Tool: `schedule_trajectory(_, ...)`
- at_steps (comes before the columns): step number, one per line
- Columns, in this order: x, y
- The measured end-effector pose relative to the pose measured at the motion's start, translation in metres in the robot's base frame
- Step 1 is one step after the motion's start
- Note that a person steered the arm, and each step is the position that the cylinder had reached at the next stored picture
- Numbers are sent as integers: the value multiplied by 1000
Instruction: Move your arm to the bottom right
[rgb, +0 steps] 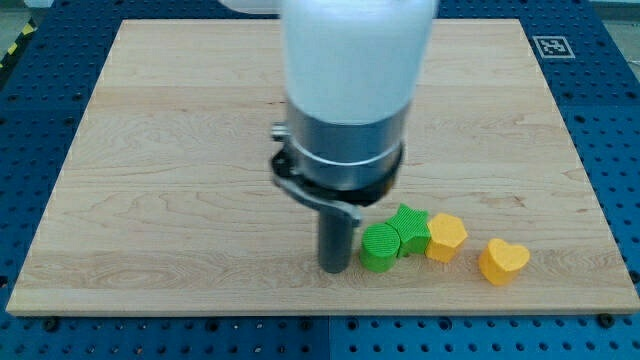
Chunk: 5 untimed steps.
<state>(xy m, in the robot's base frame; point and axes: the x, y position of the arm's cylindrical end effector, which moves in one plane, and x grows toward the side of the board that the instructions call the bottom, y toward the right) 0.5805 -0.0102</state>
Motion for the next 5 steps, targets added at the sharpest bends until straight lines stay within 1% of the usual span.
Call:
schedule_trajectory(1,-27,-72)
schedule_trajectory(2,-79,-64)
schedule_trajectory(3,-88,-20)
schedule_trajectory(4,-80,29)
schedule_trajectory(5,-79,91)
